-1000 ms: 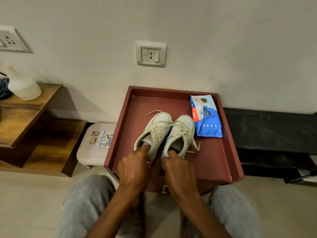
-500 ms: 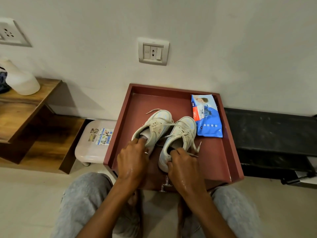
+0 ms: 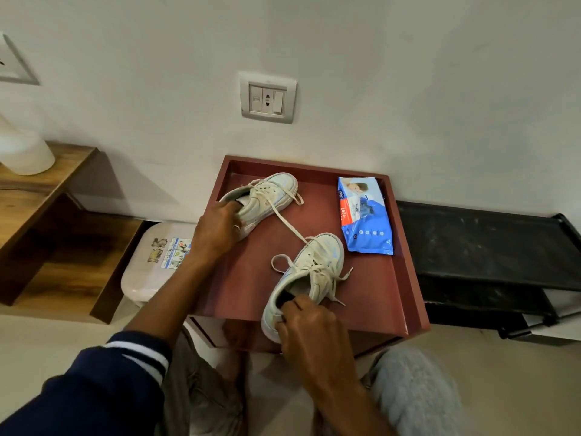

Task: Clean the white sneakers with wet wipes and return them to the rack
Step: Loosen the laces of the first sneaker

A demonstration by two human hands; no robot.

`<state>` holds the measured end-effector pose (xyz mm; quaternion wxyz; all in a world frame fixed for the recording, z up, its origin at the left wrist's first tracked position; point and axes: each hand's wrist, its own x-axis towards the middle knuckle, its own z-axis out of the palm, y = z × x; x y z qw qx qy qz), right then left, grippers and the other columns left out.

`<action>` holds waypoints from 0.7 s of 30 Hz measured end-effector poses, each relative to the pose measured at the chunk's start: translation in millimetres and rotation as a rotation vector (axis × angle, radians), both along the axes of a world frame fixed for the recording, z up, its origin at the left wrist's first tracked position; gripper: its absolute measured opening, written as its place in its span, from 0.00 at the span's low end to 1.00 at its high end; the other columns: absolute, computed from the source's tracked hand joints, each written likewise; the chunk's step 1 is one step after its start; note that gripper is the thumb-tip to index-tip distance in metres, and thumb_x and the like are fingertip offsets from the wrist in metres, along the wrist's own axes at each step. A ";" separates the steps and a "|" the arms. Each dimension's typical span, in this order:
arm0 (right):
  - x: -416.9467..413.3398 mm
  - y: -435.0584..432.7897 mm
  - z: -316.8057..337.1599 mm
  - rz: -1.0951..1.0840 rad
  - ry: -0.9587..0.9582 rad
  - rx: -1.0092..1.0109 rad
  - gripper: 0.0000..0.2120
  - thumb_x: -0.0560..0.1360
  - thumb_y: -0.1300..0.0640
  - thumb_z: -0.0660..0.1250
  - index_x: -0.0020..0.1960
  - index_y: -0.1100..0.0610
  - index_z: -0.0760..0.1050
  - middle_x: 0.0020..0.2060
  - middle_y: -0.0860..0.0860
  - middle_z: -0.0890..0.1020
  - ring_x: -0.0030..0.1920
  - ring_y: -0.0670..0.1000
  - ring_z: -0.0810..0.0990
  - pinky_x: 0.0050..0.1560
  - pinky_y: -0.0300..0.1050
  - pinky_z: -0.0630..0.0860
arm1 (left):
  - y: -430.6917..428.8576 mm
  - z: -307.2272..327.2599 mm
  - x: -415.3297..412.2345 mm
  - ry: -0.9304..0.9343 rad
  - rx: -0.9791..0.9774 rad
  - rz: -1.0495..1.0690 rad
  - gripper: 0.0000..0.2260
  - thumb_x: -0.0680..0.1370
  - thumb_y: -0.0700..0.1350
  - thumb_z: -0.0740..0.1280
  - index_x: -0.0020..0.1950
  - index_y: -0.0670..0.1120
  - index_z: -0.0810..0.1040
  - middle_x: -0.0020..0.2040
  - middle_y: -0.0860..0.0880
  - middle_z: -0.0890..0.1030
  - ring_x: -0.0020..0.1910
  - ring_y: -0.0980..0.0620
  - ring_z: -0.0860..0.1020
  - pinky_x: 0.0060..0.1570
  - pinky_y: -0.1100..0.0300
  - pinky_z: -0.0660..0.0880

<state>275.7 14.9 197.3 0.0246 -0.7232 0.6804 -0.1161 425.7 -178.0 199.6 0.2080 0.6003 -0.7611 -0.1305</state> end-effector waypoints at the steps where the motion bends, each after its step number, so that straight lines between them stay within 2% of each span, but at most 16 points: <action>1: 0.2 -0.3 -1.4 0.018 -0.026 -0.002 0.08 0.66 0.53 0.76 0.40 0.51 0.77 0.39 0.48 0.80 0.31 0.52 0.80 0.26 0.42 0.73 | -2.6 -1.7 2.7 -0.005 -0.019 0.002 0.17 0.73 0.34 0.70 0.62 0.39 0.81 0.61 0.37 0.80 0.55 0.34 0.79 0.45 0.48 0.76; 3: -0.4 -1.1 -1.8 0.073 -0.108 -0.002 0.08 0.71 0.52 0.71 0.49 0.51 0.78 0.48 0.47 0.80 0.39 0.52 0.82 0.33 0.44 0.77 | 2.2 -6.2 6.4 -0.009 -0.073 0.022 0.21 0.72 0.36 0.72 0.65 0.41 0.78 0.61 0.39 0.78 0.59 0.36 0.76 0.49 0.44 0.78; 5: -0.6 -3.5 0.9 0.134 -0.250 0.035 0.16 0.74 0.53 0.68 0.61 0.51 0.75 0.59 0.47 0.79 0.52 0.52 0.82 0.47 0.46 0.80 | 18.3 -8.8 6.7 0.022 -0.092 0.048 0.23 0.73 0.40 0.74 0.68 0.43 0.76 0.62 0.40 0.77 0.61 0.38 0.75 0.52 0.42 0.78; 7: -1.4 -6.8 4.0 0.166 -0.411 0.041 0.20 0.76 0.54 0.67 0.67 0.52 0.72 0.66 0.47 0.76 0.63 0.49 0.77 0.59 0.45 0.77 | 38.2 -8.9 6.2 0.082 -0.059 0.059 0.21 0.76 0.45 0.72 0.68 0.45 0.76 0.65 0.42 0.77 0.61 0.40 0.75 0.52 0.45 0.78; 8: -3.3 -9.0 5.6 0.154 -0.445 0.019 0.19 0.76 0.54 0.66 0.67 0.52 0.73 0.66 0.47 0.77 0.64 0.47 0.75 0.61 0.42 0.75 | 47.3 -7.9 6.6 0.118 -0.051 0.054 0.19 0.78 0.47 0.71 0.67 0.46 0.76 0.66 0.44 0.77 0.61 0.42 0.76 0.51 0.47 0.78; 9: -6.7 -11.7 6.1 0.121 -0.457 -0.021 0.18 0.76 0.55 0.66 0.66 0.52 0.75 0.63 0.46 0.78 0.63 0.46 0.76 0.60 0.40 0.74 | 56.7 -5.5 6.5 0.147 -0.046 0.039 0.17 0.79 0.49 0.70 0.66 0.46 0.77 0.66 0.46 0.77 0.60 0.43 0.77 0.51 0.50 0.77; 12: -26.9 -20.2 7.2 -0.088 -0.455 -0.147 0.11 0.76 0.57 0.68 0.57 0.51 0.80 0.53 0.46 0.83 0.52 0.47 0.80 0.48 0.42 0.76 | 85.3 4.8 6.8 0.200 0.011 -0.025 0.16 0.81 0.54 0.65 0.66 0.49 0.77 0.66 0.49 0.77 0.59 0.49 0.77 0.50 0.56 0.73; 15: -52.8 -26.4 2.6 -0.307 -0.399 -0.059 0.07 0.75 0.58 0.69 0.52 0.52 0.81 0.47 0.49 0.83 0.46 0.50 0.81 0.42 0.43 0.77 | 105.4 7.4 9.8 0.208 0.151 -0.098 0.21 0.77 0.63 0.65 0.65 0.53 0.75 0.65 0.53 0.74 0.54 0.56 0.75 0.49 0.59 0.73; 18: -66.0 -31.1 -3.9 -0.372 -0.386 0.067 0.04 0.75 0.56 0.70 0.49 0.49 0.80 0.46 0.47 0.81 0.45 0.49 0.80 0.44 0.45 0.78 | 113.4 6.7 12.2 0.101 0.345 -0.151 0.29 0.72 0.63 0.73 0.68 0.57 0.69 0.69 0.53 0.68 0.60 0.53 0.75 0.53 0.53 0.80; 21: -64.6 -34.3 -7.9 -0.339 -0.382 0.087 0.01 0.74 0.54 0.71 0.45 0.48 0.79 0.44 0.46 0.80 0.44 0.48 0.80 0.44 0.49 0.79 | 122.8 5.1 12.7 0.018 0.385 -0.151 0.34 0.72 0.61 0.74 0.73 0.58 0.63 0.74 0.51 0.64 0.64 0.47 0.75 0.57 0.48 0.80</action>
